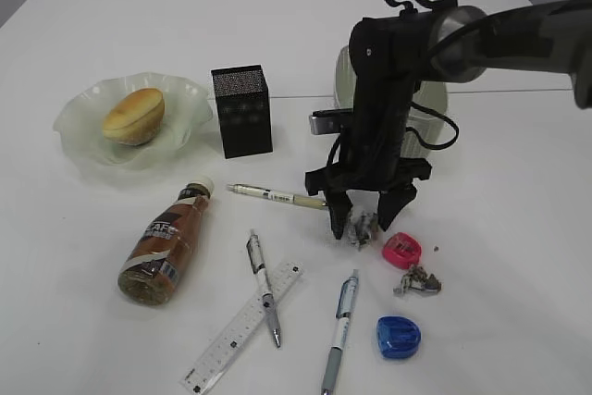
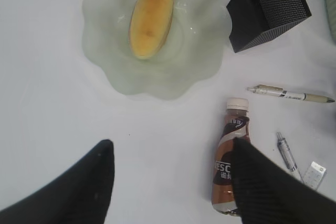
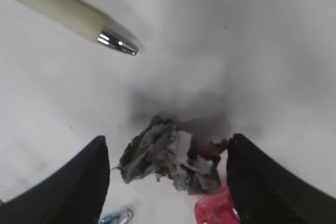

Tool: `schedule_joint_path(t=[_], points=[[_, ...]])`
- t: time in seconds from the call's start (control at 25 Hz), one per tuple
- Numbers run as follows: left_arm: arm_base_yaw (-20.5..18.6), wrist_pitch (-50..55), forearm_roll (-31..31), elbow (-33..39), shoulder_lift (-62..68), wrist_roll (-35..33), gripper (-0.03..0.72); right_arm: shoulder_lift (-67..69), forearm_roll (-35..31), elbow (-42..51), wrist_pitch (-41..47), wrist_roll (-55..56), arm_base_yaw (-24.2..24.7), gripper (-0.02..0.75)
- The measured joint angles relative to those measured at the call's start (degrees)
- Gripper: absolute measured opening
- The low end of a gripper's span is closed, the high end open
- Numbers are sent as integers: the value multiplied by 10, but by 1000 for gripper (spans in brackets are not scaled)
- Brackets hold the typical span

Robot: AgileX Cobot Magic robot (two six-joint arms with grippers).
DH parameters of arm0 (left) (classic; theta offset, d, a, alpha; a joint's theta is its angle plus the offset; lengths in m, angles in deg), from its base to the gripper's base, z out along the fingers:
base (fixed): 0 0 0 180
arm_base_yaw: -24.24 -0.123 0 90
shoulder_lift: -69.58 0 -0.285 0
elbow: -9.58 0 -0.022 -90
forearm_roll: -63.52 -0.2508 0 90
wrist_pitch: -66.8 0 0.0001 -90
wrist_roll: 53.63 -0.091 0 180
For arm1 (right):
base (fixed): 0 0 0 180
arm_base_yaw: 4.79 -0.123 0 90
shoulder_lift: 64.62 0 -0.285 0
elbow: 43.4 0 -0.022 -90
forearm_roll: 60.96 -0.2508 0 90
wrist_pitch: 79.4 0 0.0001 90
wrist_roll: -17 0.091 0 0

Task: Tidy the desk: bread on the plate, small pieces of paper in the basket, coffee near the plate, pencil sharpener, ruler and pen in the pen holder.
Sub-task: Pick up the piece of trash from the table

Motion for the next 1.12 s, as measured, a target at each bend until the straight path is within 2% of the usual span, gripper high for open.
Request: schedule_joint_path(t=[0.64, 0.72, 0.92, 1.0, 1.04, 1.12], points=[[0, 0, -8, 0, 0, 0, 504, 2, -1, 0, -1, 0, 0, 494], [0, 0, -10, 0, 0, 0, 500, 2, -1, 0, -1, 0, 0, 433], [0, 0, -13, 0, 0, 0, 496, 2, 0, 0, -1, 0, 0, 159], [0, 0, -13, 0, 0, 0, 496, 2, 4, 0, -1, 0, 0, 73], [0, 0, -13, 0, 0, 0, 496, 2, 6, 0, -1, 0, 0, 35], [0, 0, -13, 0, 0, 0, 496, 2, 8, 0, -1, 0, 0, 5]])
